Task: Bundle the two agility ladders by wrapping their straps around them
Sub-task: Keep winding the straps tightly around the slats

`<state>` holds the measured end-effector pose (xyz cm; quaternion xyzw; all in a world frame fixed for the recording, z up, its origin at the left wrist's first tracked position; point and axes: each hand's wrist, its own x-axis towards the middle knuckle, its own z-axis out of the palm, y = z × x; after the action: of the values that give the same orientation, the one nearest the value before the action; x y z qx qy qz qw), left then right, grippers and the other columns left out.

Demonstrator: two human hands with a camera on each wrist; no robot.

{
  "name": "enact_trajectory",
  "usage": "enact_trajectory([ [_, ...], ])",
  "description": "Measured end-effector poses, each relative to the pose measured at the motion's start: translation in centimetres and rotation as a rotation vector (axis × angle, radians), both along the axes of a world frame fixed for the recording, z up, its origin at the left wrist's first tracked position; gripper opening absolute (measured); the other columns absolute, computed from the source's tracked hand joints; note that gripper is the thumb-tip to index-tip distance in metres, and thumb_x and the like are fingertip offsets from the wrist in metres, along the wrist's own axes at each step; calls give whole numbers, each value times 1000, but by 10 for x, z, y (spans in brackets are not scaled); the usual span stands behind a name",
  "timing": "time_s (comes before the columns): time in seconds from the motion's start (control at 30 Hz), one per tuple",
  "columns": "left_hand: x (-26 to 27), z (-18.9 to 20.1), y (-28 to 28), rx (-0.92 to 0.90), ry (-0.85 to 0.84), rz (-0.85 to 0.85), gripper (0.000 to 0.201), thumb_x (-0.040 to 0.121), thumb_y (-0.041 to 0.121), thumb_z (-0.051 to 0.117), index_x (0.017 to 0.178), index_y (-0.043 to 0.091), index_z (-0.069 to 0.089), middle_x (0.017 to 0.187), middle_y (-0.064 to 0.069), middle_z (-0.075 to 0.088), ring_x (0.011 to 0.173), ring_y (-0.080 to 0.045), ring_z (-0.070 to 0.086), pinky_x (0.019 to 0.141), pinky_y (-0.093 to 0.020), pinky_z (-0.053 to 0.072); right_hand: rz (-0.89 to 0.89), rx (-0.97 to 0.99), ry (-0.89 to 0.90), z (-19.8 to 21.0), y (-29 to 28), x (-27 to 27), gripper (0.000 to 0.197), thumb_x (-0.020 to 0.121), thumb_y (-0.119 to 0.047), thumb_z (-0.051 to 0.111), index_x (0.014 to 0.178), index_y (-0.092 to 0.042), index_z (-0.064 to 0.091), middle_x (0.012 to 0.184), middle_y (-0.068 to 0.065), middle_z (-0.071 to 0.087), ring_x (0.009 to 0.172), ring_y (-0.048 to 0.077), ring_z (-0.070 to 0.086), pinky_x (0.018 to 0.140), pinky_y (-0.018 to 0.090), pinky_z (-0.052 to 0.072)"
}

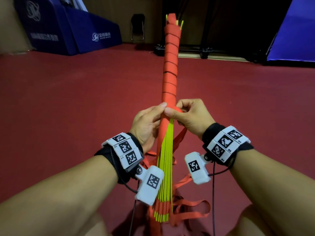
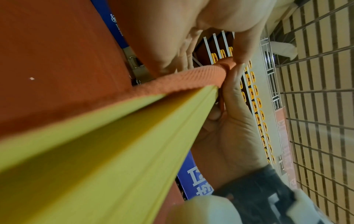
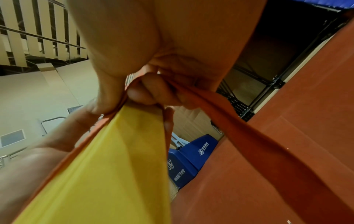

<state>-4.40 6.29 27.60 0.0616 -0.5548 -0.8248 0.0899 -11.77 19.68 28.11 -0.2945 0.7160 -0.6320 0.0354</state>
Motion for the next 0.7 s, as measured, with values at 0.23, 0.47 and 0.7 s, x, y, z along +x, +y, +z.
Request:
enact_trajectory([
  [0.23,-2,1,0,36,-23,55,19,99,19,58,105,3,67,76,-8,64,58,-13,56,49,-20,46,92,-50,-89,1,-2,-4,17,91,4,61,77,-3,57,56,1,54,47,6,47,48,14,37],
  [0.47,-5,2,1,156,-29,177,20,97,14,57,83,4,65,68,-11,60,52,-17,58,52,-27,52,94,6,-59,-2,-3,-4,19,94,0,62,78,-6,56,64,10,48,48,10,43,49,17,37],
  [0.7,-8,0,0,158,-68,230,22,94,15,60,77,3,61,57,-11,53,42,-20,51,44,-25,48,65,110,-14,1,4,-8,23,94,-9,66,72,-11,61,65,7,52,57,13,43,55,20,35],
])
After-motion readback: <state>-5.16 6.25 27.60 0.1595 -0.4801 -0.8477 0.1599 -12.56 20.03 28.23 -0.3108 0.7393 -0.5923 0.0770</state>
